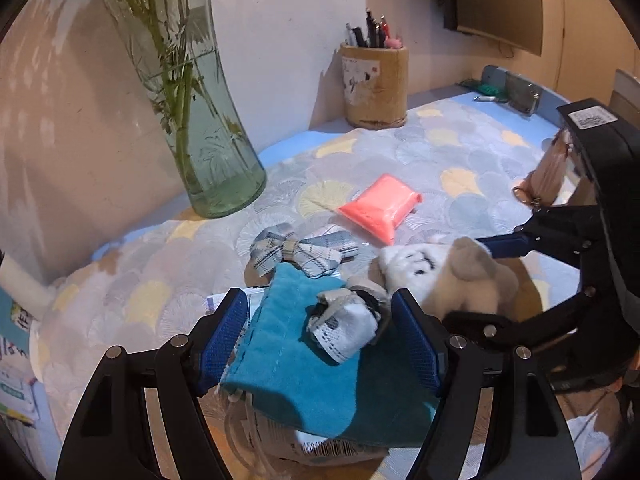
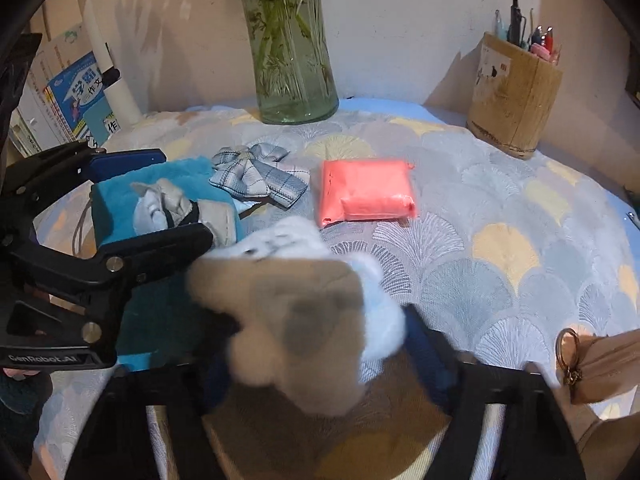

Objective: Organize soft objects
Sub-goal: 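Grasp the teal towel with the left tool while the right tool grasps the white fluffy plush, then release the teal pouch onto the table with the left tool while the right tool holds the plush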

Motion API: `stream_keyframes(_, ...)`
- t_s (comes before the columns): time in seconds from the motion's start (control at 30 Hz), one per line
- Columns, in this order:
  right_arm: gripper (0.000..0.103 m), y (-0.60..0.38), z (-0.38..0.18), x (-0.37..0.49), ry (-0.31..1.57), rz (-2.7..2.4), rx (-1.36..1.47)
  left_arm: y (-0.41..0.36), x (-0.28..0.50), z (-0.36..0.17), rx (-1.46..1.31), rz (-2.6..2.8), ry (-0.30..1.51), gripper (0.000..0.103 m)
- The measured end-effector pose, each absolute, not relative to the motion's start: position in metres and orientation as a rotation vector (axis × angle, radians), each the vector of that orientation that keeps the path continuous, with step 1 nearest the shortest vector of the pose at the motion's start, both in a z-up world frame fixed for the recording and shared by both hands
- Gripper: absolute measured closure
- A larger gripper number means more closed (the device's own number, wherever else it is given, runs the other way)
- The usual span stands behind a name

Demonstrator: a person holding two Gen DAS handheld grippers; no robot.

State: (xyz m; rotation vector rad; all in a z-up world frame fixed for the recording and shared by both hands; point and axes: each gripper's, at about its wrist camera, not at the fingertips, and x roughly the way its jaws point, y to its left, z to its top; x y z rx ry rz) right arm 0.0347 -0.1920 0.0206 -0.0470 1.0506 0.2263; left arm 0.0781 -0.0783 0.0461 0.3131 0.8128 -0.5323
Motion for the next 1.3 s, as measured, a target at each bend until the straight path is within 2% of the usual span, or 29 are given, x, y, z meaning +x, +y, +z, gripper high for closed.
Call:
stream_keyframes(0.1,0.044,-0.196,0.023,0.029,1.066,0.201,-0.015,-0.079,0.075,0.047,0.329,-0.528,0.804,0.03)
stream_keyframes(0.27,0.044,-0.226,0.035,0.013,1.168,0.135,0.199,-0.083,0.071,0.046,0.363,-0.513,0.793,0.031)
stream_keyframes(0.33,0.044,-0.234,0.045,-0.001,1.149,0.13,0.232,-0.086,0.069,0.045,0.409,-0.484,0.771,0.045)
stream_keyframes(0.47,0.044,-0.24,0.055,-0.021,1.133,0.1,0.196,-0.088,0.064,0.047,0.454,-0.474,0.748,0.053)
stream_keyframes(0.53,0.044,-0.245,0.052,-0.026,1.143,0.106,0.215,-0.086,0.059,0.052,0.456,-0.462,0.736,0.062)
stream_keyframes(0.6,0.044,-0.25,0.049,-0.03,1.153,0.106,0.232,-0.078,0.057,0.061,0.407,-0.466,0.733,0.065)
stream_keyframes(0.93,0.044,-0.255,0.048,-0.047,1.132,0.142,0.275,-0.028,-0.004,0.097,0.191,-0.49,0.713,0.067)
stream_keyframes(1.07,0.044,-0.245,0.05,-0.051,1.128,0.17,0.257,-0.013,-0.015,0.079,0.207,-0.395,0.763,0.058)
stream_keyframes(1.27,0.044,-0.236,0.045,-0.056,1.147,0.195,0.24,0.018,-0.025,0.078,0.16,-0.358,0.786,0.057)
stream_keyframes(1.3,0.044,-0.236,0.044,-0.057,1.15,0.197,0.245,0.018,-0.027,0.082,0.168,-0.358,0.773,0.054)
